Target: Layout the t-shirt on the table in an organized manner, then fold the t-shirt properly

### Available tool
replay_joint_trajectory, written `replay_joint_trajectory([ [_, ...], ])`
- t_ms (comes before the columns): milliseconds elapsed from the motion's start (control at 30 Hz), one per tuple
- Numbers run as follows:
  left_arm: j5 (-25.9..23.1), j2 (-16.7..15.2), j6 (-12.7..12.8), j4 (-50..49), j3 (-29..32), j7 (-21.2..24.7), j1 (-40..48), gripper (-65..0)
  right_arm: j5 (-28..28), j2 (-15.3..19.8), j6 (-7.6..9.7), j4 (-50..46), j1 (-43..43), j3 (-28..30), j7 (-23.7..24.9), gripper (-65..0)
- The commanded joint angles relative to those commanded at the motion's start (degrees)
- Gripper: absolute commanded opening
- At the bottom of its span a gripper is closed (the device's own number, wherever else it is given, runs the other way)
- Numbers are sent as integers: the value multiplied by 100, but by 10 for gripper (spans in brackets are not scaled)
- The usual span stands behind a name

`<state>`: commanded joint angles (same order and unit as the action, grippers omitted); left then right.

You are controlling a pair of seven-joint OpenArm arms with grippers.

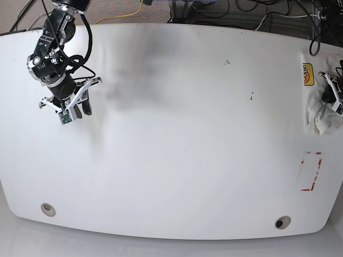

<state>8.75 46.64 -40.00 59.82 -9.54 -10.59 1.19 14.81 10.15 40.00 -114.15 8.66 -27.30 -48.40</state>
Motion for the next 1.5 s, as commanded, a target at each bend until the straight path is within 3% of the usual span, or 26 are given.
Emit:
replay_joint_trajectory([
  [67, 62, -26, 0, 369, -220, -273, -70, -581, -26, 0, 0, -18, -9, 0, 0, -490],
  [167, 369, -316, 0, 985, -448, -598, -202, -581, -35, 0, 0, -18, -62, 0, 26, -488],
  [300, 571, -633, 0, 1741, -607, -703, -167, -581, -220, 0, 0, -9, -105, 18, 273, -487],
  [400, 571, -1152, 0, 2277, -677, -607, 0, -581, -809, -35, 0, 35, -26, 299, 870, -487],
  [467, 571, -1415, 119, 2453, -765, -413, 149, -581, -1196, -105, 0, 149, 97, 422, 1336, -488],
  [533, 571, -1811, 347, 2585, -800, 9, 396, -581, -1512, -237, 0, 325, 273, 422, 2136, -490],
  [700, 563, -2576, 567, 2664, -800, 976, 1029, -581, -1609, -484, 0, 659, 835, 193, 3631, -490],
  [800, 563, -2804, 558, 2901, -800, 1055, 1530, -582, -1582, -607, 0, 668, 1240, 105, 4105, -490],
  [967, 580, -2989, 558, 3508, -800, 1055, 2462, -585, -1371, -642, 0, 536, 1987, 88, 4448, -490],
  [1033, 598, -3112, 567, 3947, -835, 1055, 3095, -585, -967, -642, 0, 440, 2541, 79, 4536, -490],
  [1167, 598, -3244, 567, 4475, -835, 1046, 4044, -585, -352, -633, 0, 264, 3253, 79, 4527, -490],
  [1233, 598, -3455, 567, 4677, -835, 1046, 4598, -585, -62, -642, 0, 255, 3648, 79, 4527, -490],
  [1367, 607, -3824, 567, 4879, -844, 1046, 5512, -583, 299, -642, 0, 264, 4396, 114, 4527, -490],
  [1500, 598, -3991, 567, 4879, -826, 1046, 6277, -583, 501, -651, 0, 273, 5020, 123, 4527, -491],
])
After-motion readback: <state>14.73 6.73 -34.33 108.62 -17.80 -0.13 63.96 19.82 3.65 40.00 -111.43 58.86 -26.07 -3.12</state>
